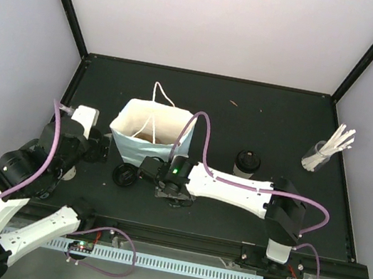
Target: Pack the takeout coffee
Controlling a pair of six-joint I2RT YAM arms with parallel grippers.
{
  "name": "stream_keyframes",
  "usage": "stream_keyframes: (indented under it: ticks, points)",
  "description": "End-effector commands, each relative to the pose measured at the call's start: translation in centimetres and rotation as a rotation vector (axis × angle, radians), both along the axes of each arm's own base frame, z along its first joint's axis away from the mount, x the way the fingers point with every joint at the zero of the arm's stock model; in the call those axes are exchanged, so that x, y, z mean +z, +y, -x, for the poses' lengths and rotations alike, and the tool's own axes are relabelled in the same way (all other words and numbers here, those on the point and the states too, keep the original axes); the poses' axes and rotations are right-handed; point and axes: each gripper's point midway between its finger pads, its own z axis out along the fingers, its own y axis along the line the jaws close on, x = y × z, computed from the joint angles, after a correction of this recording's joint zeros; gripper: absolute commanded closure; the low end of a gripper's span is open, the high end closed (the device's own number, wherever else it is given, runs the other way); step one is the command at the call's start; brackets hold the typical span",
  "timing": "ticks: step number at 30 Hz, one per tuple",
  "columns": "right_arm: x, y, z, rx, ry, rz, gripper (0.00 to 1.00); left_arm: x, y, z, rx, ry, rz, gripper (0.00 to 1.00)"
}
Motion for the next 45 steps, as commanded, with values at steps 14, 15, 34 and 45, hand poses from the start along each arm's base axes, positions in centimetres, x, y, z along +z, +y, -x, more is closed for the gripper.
stream_keyframes:
  ticks: [14, 15, 34, 45]
  points:
    - [6.2, -5.2, -1.0, -0.039, -0.148, -0.032, 0.3, 1.1, 0.4, -0.4, 0.018, -0.015, -0.02, 0.01]
    - [6.6, -5.7, -1.0, -0.038, -0.159, -0.034, 0.3, 1.1, 0.2, -0.5, 0.016, -0.012, -0.02, 0.01]
    - [15.3, -11.6, -3.0, 0.057, -0.369, -0.099, 0.32, 3.1, -0.4, -4.1, 0.032, 0.042, 0.074, 0.01]
    - [23.3, -11.1, -2.9, 0.211, -0.504, -0.251, 0.33, 1.3, -1.2, -6.2, 0.008, 0.13, 0.184, 0.01]
